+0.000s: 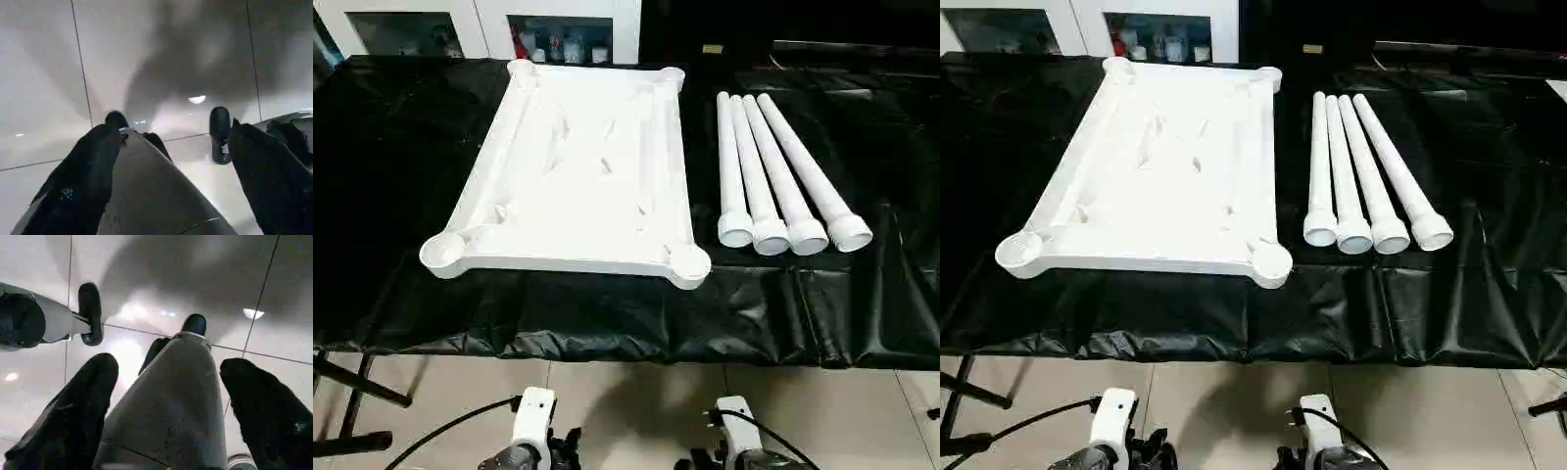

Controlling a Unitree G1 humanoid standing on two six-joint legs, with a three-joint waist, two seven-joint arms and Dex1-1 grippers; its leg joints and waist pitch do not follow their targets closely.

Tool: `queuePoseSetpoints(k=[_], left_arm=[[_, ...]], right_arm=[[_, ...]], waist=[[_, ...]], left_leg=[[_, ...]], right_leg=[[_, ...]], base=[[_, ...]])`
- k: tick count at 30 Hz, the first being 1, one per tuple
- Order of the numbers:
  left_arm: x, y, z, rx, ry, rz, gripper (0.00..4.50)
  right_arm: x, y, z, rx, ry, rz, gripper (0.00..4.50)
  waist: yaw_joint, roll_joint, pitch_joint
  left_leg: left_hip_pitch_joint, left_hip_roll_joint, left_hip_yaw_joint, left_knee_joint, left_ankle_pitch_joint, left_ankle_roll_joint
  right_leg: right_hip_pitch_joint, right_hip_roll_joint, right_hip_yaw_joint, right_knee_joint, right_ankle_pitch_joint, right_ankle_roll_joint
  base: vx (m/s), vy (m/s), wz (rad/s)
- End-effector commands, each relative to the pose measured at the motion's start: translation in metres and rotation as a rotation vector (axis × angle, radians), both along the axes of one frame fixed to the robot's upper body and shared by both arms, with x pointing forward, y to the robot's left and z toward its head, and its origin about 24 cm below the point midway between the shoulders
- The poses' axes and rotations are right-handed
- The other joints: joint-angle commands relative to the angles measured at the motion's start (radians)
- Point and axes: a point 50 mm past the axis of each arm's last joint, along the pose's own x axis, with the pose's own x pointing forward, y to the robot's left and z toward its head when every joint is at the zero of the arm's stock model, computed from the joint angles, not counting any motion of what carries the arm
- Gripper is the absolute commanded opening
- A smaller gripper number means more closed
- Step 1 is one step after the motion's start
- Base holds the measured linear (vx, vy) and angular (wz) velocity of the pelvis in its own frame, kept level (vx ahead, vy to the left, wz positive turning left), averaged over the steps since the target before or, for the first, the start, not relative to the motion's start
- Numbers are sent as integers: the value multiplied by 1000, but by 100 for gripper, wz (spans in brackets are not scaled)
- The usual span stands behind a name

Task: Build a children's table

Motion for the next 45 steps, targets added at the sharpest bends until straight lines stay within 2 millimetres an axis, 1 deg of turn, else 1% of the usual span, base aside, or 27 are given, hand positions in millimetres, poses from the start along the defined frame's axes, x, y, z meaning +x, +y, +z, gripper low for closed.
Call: queuePoseSetpoints(k=[1, 5, 6, 7, 8, 9, 10, 11, 14, 18, 20, 22, 23, 24, 26, 30, 32, 33, 36, 37, 38, 39, 40, 41, 43, 44, 45], left_arm=[[-12, 1, -6, 12, 50, -2, 394], [-12, 1, -6, 12, 50, -2, 394], [0, 9, -14, 192, 252, 21, 394], [6, 4, -12, 193, 234, 6, 414], [7, 3, -11, 193, 232, 4, 414], [14, -3, -9, 186, 213, -10, 424], [16, -4, -8, 187, 204, -17, 430], [16, -5, -8, 179, 202, -14, 434], [16, -5, -8, 159, 201, -1, 450], [19, -4, -7, 131, 193, 26, 450], [20, -4, -7, 142, 188, 23, 450], [22, -1, -5, 132, 161, 24, 450], [23, 0, -5, 125, 155, 27, 450], [23, 1, -5, 118, 140, 25, 450], [24, 5, -3, 108, 102, 13, 450], [20, 10, -3, 85, 54, -15, 450], [17, 10, -3, 58, 31, -28, 450], [16, 12, -2, 57, 17, -29, 450], [10, 18, -1, 66, -11, -42, 450], [10, 18, -1, 68, -13, -44, 450], [7, 19, 1, 66, -27, -54, 450], [5, 20, 3, 60, -57, -69, 450], [4, 19, 6, 55, -82, -76, 450], [6, 15, 14, 34, -169, -91, 450], [8, 11, 20, 10, -228, -92, 450], [12, 7, 25, 4, -267, -112, 450], [12, 6, 26, 6, -273, -117, 450]], right_arm=[[-24, -1, -8, -7, 90, -14, 378], [-24, -1, -8, -7, 90, -14, 378], [-7, 10, -6, -149, 33, 11, 378], [-2, 0, -4, -159, 12, -6, 396], [-1, -1, -3, -160, 10, -9, 396], [5, -10, -1, -149, -13, -54, 407], [6, -9, 0, -138, -19, -70, 417], [7, -5, 0, -142, -22, -56, 423], [7, -1, 0, -168, -34, -17, 447], [13, 10, 2, -112, -81, -83, 447], [16, 9, 3, -141, -105, -70, 447], [28, -5, 9, -155, -185, -89, 447], [32, -9, 11, -127, -208, -117, 447], [35, -14, 13, -123, -238, -126, 447], [38, -19, 15, -99, -256, -98, 447], [37, -18, 17, 8, -271, -58, 447], [34, -15, 17, 43, -285, -8, 447], [33, -12, 17, 63, -294, 20, 447], [28, -8, 18, 100, -333, 125, 447], [28, -8, 18, 101, -335, 128, 447], [27, -7, 19, 113, -363, 156, 447], [27, -5, 21, 129, -397, 165, 447], [27, -4, 23, 139, -418, 164, 447], [32, 1, 27, 155, -473, 180, 447], [35, 5, 31, 161, -500, 203, 447], [41, 11, 35, 166, -520, 239, 447], [42, 13, 36, 167, -524, 247, 447]], waist=[[0, 7, -29], [0, 7, -29], [0, 6, -29], [-1, 23, -82], [6, 19, -66], [7, 15, -70], [3, 11, -71], [3, 12, -75], [1, 22, -80], [4, 26, -78], [5, 26, -78], [6, 33, -78], [5, 30, -77], [7, 36, -78], [7, 34, -80], [8, 29, -85], [8, 29, -84], [8, 31, -81], [8, 38, -75], [6, 36, -72], [5, 44, -65], [3, 40, -65], [4, 43, -58], [2, 44, -45], [-1, 41, -45], [0, 46, -26], [-1, 44, -24]], left_leg=[[22, 58, -19, -69, -185, 70], [22, 58, -18, -69, -191, 67], [22, 58, -18, -69, -189, 67], [67, 44, -6, -44, -106, 39], [29, 49, -14, -52, -99, 43], [21, 55, -15, -56, -127, 36], [22, 55, -16, -52, -137, 41], [22, 51, -13, -48, -140, 58], [19, 52, -13, -45, -149, 78], [24, 58, -15, -53, -220, 56], [27, 57, -17, -57, -244, 34], [23, 57, -19, -59, -242, 23], [24, 56, -19, -58, -251, 23], [23, 55, -19, -58, -248, 27], [20, 54, -18, -55, -235, 32], [11, 50, -18, -42, -166, 95], [14, 52, -16, -39, -153, 113], [11, 55, -17, -41, -163, 120], [15, 62, -18, -50, -221, 109], [16, 62, -19, -54, -260, 96], [17, 62, -20, -58, -282, 86], [19, 64, -20, -61, -315, 69], [17, 67, -22, -66, -343, 58], [15, 65, -22, -70, -369, 54], [17, 63, -22, -71, -388, 48], [16, 63, -22, -78, -416, 41], [17, 62, -23, -78, -417, 36]], right_leg=[[22, -51, 21, -46, 113, -276], [21, -51, 22, -47, 107, -275], [22, -51, 22, -46, 110, -275], [12, -38, 17, -40, 185, -278], [30, -55, 20, -32, 200, -291], [39, -63, 17, -34, 171, -286], [38, -62, 17, -34, 167, -287], [39, -61, 18, -35, 158, -296], [34, -63, 18, -40, 102, -301], [26, -62, 20, -49, -8, -295], [24, -58, 20, -52, -44, -282], [25, -59, 18, -51, -40, -273], [25, -57, 19, -50, -36, -268], [26, -57, 19, -48, -26, -266], [27, -57, 17, -48, -1, -267], [35, -59, 14, -33, 118, -288], [31, -57, 13, -32, 136, -305], [31, -59, 12, -32, 128, -311], [25, -55, 10, -38, 62, -313], [24, -54, 12, -43, 12, -305], [20, -53, 12, -46, -16, -301], [18, -52, 15, -51, -57, -290], [19, -56, 17, -56, -81, -283], [12, -54, 18, -60, -118, -271], [10, -52, 20, -65, -173, -254], [1, -49, 23, -72, -217, -240], [0, -49, 24, -71, -229, -232]], base=[[0, 0, 0], [0, 0, 0], [0, 0, 0], [0, 0, 0], [0, 0, 0], [0, 0, 0], [0, 0, 0], [0, 0, 0], [0, 0, 0], [0, 0, 0], [0, 0, 0], [0, 0, 0], [0, 0, 0], [0, 0, 0], [0, 0, 0], [0, 0, 0], [0, 0, 0], [0, 0, 0], [0, 0, 0], [0, 0, 0], [0, 0, 0], [0, 0, 0], [0, 0, 0], [0, 0, 0], [0, 0, 0], [0, 0, 0], [0, 0, 0]])
